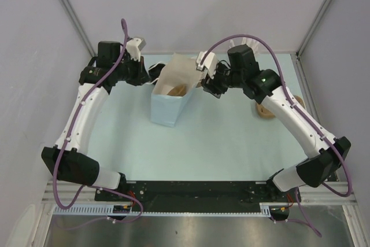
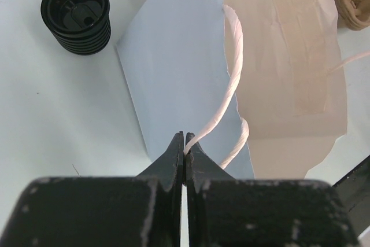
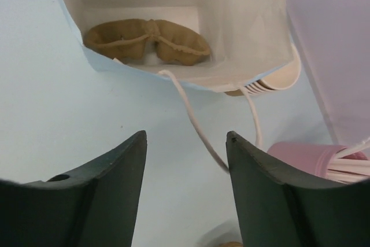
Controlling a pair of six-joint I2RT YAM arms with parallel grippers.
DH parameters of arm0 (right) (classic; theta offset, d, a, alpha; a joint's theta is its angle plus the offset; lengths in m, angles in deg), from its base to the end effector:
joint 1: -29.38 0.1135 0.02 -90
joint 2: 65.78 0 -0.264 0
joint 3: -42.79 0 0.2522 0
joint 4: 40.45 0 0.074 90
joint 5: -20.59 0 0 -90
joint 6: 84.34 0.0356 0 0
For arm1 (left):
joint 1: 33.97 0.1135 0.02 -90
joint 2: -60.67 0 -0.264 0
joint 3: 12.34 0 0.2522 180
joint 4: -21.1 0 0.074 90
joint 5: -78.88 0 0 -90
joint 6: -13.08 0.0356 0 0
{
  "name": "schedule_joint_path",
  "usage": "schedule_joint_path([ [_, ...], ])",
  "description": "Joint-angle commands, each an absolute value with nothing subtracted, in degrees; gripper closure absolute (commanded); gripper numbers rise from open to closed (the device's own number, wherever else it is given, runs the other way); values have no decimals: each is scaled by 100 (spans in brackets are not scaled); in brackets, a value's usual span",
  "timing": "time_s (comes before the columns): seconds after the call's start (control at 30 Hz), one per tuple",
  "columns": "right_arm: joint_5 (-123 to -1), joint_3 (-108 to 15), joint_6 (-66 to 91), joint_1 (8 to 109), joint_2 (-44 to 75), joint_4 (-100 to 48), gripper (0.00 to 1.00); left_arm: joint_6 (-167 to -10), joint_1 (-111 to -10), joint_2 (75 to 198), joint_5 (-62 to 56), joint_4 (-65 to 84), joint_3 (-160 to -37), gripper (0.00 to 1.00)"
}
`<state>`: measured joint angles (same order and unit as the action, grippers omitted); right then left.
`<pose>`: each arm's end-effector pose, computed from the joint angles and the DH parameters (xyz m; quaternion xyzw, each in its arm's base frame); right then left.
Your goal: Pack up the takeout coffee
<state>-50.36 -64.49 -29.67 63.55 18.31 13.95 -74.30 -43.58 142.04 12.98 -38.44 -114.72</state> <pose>0.2555 0.1875 0.4196 -0.5565 0.6597 0.1393 0.4855 0.2925 -0.0643 0.3986 0.1840 0.8663 -0.2136 0.4124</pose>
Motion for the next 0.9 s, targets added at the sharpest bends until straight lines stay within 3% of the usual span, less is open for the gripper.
schedule_joint_path([
  [0.0,-5235,-5949,-3353,6550,1605,1128,44,-7331,-4312,14065,1261,-3985,-11803,99],
  [0.1,-5367,-5711,-3450,6647,1561,1128,49,-7331,-4312,14144,1314,-4038,-11900,99],
  [0.17,-5490,-5658,-3441,6691,1561,1101,58,-7340,-4312,14197,1349,-4065,-11953,99],
  [0.2,-5534,-5623,-3424,6699,1561,1032,64,-7331,-4312,14232,1358,-4073,-11970,99],
  [0.23,-5561,-5605,-3380,6708,1526,1014,81,-7331,-4312,14241,1375,-4091,-11988,99],
  [0.33,-5622,-5579,-3354,6787,1368,1013,100,-7314,-4312,14241,1393,-4144,-12032,99],
  [0.5,-5342,-5518,-3222,7331,858,1617,100,-6937,-4329,14058,1928,-4407,-12234,99],
  [0.63,-4455,-5299,-3283,7613,445,2436,100,-6533,-4443,13628,2122,-4390,-12287,95],
  [0.73,-3953,-4851,-3624,7666,269,2972,100,-6103,-4697,13285,2280,-4477,-12121,93],
  [0.87,-4224,-3842,-3959,7930,339,3334,100,-5688,-5330,12889,2088,-4531,-11420,93],
])
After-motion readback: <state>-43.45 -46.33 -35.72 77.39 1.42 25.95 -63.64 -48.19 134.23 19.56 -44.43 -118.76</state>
